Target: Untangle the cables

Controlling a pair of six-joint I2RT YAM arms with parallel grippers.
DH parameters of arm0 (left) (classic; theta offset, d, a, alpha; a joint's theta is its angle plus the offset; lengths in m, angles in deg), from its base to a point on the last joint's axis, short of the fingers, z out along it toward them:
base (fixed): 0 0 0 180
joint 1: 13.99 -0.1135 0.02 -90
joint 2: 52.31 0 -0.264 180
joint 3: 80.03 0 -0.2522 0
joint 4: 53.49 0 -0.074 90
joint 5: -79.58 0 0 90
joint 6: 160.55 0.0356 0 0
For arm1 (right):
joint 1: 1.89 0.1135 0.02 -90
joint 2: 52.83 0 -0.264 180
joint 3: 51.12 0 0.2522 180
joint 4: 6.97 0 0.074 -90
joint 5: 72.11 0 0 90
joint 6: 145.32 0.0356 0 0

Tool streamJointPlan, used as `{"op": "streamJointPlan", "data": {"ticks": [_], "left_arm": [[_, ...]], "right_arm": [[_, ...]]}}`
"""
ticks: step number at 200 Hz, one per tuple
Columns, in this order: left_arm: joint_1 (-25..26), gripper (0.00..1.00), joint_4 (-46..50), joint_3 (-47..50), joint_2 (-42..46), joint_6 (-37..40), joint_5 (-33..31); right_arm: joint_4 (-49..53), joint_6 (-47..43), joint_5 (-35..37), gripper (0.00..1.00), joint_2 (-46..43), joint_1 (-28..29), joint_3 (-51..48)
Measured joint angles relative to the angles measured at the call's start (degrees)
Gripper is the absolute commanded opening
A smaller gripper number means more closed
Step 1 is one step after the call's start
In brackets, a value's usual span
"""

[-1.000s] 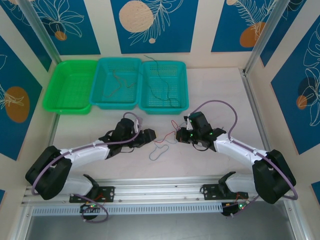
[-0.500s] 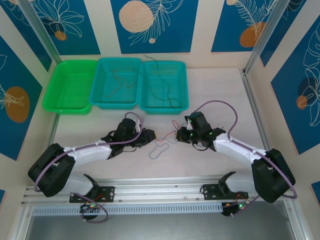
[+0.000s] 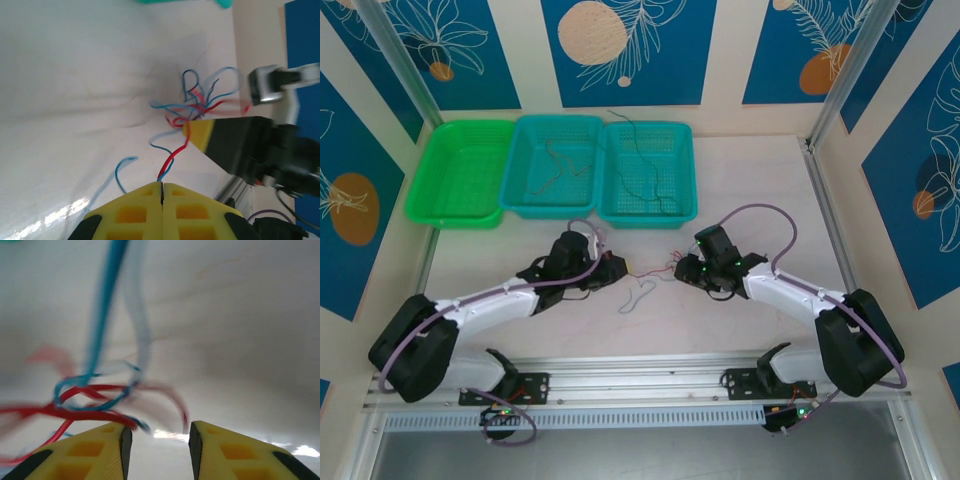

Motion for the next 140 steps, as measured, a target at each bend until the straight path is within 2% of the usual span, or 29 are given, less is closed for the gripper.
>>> {"op": "streamJointPlan", "data": {"ticks": [19,30,68,95,118,140], "left_arm": [[-1.4,0.00,2.5,-1.6,3.3,1.5,-0.2],[-2.0,0.00,3.4,-1.8,4.8,2.2,-0.3],[-2.4,0.00,5.2,-1.2,5.4,2.6,-1.1],[-2.4,0.00,5.1,0.0,5.3,2.3,-1.1],[-2.4,0.00,4.9,0.0,5.3,2.1,-1.1],[-2.4,0.00,4.9,0.0,5.3,1.7,-1.3]], "right_arm": [[2.4,0.7,2.3,0.40,-0.1,-3.8,-0.7],[4.1,0.7,3.7,0.46,-1.4,-5.4,-1.6],[5.7,-4.0,1.8,0.54,-11.8,-4.0,-2.2],[1.1,-8.5,-2.4,0.54,-15.1,1.8,-1.5],[-5.0,-9.9,-4.3,0.50,-11.6,9.6,-0.1],[-10.2,-9.9,-2.9,0.48,-6.5,16.6,1.3]]}}
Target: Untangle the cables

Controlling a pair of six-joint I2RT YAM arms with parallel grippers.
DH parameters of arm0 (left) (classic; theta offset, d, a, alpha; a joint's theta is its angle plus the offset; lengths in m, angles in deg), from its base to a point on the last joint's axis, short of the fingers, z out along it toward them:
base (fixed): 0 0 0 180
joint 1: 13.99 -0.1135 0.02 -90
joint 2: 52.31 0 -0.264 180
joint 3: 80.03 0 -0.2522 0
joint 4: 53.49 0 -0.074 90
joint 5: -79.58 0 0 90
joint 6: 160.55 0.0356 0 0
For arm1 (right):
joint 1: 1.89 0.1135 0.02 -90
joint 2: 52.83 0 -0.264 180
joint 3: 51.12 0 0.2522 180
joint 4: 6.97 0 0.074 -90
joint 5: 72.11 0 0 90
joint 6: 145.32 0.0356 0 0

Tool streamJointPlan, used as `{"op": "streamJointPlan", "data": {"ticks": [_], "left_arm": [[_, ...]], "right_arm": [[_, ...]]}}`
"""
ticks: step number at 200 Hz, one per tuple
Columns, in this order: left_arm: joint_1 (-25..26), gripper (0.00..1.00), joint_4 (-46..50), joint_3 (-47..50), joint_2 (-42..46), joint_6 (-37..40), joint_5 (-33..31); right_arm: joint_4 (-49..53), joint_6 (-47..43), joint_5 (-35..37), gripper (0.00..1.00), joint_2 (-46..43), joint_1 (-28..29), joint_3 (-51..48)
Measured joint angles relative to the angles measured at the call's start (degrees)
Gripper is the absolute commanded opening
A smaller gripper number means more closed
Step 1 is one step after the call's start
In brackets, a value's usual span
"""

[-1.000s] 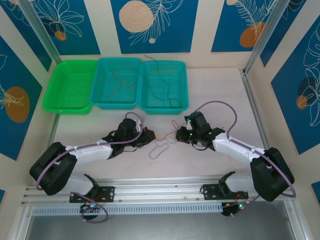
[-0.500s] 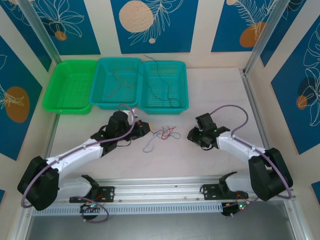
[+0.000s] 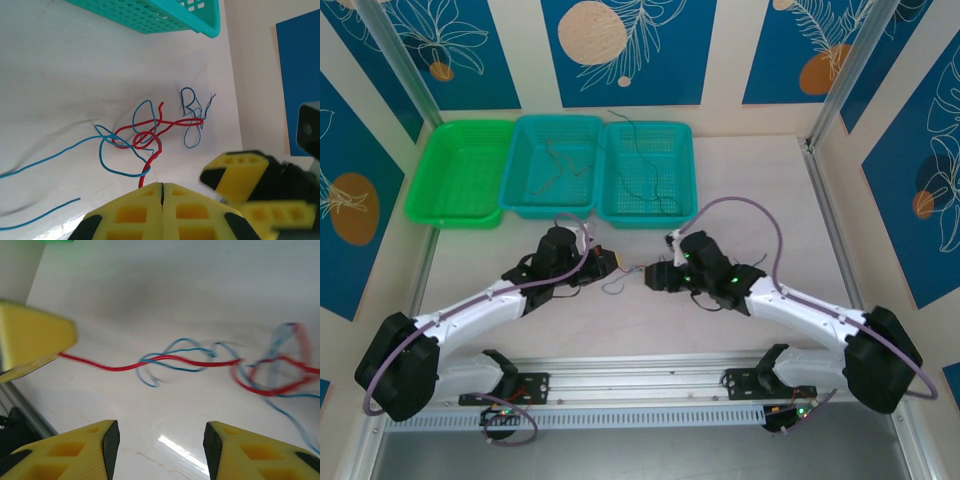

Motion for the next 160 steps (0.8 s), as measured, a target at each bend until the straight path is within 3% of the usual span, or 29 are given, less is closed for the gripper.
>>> {"op": "streamJointPlan", "data": {"ticks": [32,76,114,139,160], "left_arm": [[0.0,0.00,0.0,0.0,0.0,-0.3,-0.7],[0.0,0.00,0.1,0.0,0.0,-0.5,-0.7],[0.0,0.00,0.1,0.0,0.0,-0.5,-0.7],[0.0,0.00,0.1,0.0,0.0,-0.5,-0.6],[0.0,0.00,0.1,0.0,0.2,-0.4,-0.7]], "right_arm": [[-5.8,-2.0,5.9,0.46,7.0,5.6,0.1],[-17.8,-14.8,16.8,0.43,11.8,6.2,-3.6],[-25.6,-25.1,19.4,0.38,20.0,6.2,-2.8],[-28.8,-28.0,21.2,0.26,24.5,6.3,-1.0],[-31.2,-28.3,23.3,0.05,25.8,6.3,-0.1]]}}
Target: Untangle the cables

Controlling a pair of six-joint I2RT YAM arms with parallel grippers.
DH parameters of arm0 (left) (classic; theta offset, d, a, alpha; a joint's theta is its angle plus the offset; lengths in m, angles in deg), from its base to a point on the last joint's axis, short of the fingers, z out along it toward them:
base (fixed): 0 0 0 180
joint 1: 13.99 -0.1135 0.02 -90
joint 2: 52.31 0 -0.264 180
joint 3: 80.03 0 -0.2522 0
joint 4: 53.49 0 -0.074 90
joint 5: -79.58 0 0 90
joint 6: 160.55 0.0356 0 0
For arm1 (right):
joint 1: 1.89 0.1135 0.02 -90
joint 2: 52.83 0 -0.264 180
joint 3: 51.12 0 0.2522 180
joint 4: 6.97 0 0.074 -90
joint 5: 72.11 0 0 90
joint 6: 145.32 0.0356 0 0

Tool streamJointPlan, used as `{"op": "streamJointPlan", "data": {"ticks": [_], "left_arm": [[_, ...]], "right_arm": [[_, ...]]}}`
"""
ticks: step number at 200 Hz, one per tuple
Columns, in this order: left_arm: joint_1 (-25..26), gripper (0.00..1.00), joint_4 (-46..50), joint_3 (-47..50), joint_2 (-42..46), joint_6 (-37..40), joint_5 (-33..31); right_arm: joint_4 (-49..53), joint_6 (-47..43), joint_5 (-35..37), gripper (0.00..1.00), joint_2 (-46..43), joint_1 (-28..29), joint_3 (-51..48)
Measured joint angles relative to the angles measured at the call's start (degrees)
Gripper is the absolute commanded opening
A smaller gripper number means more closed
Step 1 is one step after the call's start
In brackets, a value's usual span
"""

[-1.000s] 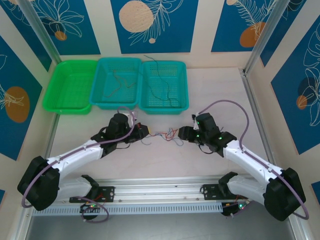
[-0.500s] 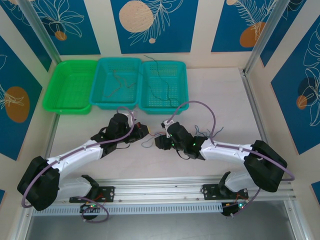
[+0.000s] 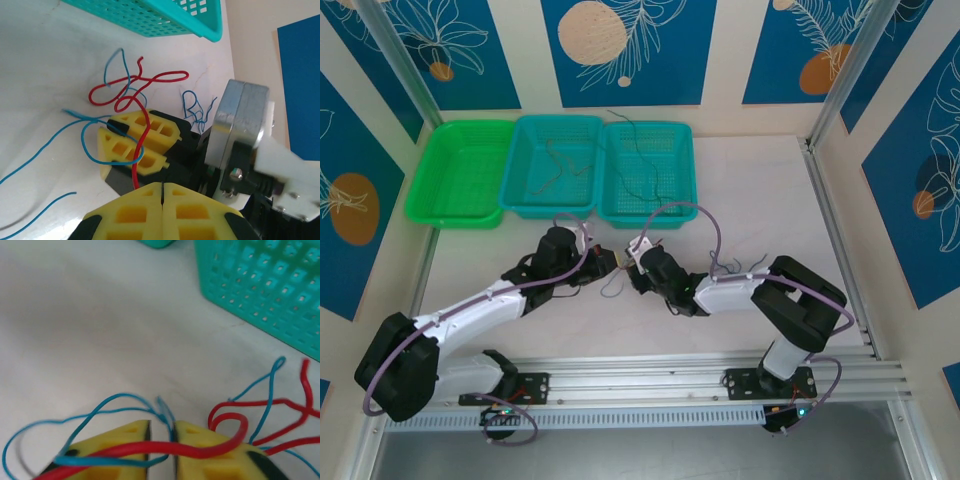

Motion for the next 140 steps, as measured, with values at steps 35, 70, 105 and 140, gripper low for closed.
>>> {"op": "streamJointPlan", "data": {"ticks": [35,70,105,140], "left_arm": [[-1.6,0.00,0.7,0.3,2.6,0.0,0.0],[-7.7,0.00,4.1,1.9,9.1,0.2,0.2],[-14.8,0.00,7.8,2.8,14.8,0.9,1.2],[-17.9,0.00,10.7,4.0,17.2,1.1,2.6]], "right_arm": [[-2.0,0.8,1.6,0.00,-0.5,0.0,-0.6],[0.8,6.6,1.8,0.00,-7.6,-2.2,-5.7],[10.0,17.9,-0.4,0.00,-17.7,-13.8,-10.1],[20.4,27.5,-4.0,0.00,-25.4,-25.3,-13.2]]}}
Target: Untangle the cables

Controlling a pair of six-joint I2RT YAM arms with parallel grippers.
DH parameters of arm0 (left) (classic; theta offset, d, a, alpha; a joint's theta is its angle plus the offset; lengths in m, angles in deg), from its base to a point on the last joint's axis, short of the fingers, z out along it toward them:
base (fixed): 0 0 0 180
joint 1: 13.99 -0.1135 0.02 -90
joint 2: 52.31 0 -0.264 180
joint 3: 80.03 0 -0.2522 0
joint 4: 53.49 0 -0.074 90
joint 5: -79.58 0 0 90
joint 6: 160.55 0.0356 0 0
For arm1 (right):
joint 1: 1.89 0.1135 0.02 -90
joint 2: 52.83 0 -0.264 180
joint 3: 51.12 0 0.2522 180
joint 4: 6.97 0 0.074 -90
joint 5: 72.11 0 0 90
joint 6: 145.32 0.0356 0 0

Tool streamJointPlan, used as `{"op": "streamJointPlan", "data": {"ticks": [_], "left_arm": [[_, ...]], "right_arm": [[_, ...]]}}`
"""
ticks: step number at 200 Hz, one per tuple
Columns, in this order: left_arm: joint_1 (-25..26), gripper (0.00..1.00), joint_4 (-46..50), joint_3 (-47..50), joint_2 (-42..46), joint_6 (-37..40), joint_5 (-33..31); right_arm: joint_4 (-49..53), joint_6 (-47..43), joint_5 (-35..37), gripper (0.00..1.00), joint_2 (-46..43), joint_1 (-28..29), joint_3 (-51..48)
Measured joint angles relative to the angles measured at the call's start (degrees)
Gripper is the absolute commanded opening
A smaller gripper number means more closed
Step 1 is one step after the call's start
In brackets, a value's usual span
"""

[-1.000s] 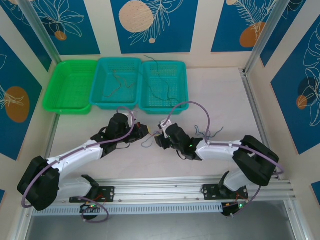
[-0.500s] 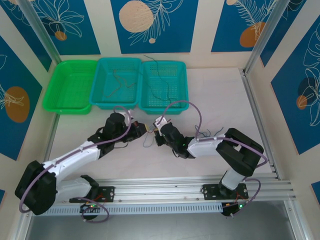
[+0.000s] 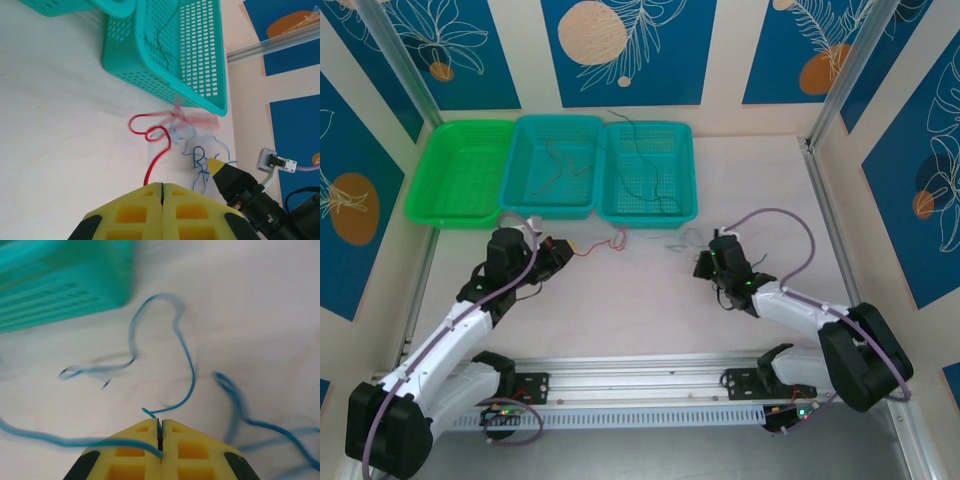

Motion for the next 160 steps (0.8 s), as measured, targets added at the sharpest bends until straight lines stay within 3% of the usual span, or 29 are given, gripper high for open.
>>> {"op": "streamJointPlan", "data": {"ticks": [53,98,137,160], "left_arm": [[-1.7,0.00,3.1,0.6,0.9,0.9,1.3],[-3.1,0.00,5.7,0.6,3.0,2.5,1.9],[-3.3,0.00,3.9,-0.5,4.4,3.7,6.2],[-3.3,0.00,6.3,-8.2,4.1,7.6,6.0]], "right_arm": [[11.1,10.1,-3.7,0.00,-9.2,-14.3,-2.2],[13.3,11.0,-10.2,0.00,-14.0,-23.7,-2.4],[10.4,7.5,-20.6,0.00,-12.0,-19.8,-2.2],[9.7,7.3,-22.5,0.00,-10.1,-17.1,-2.1]]}}
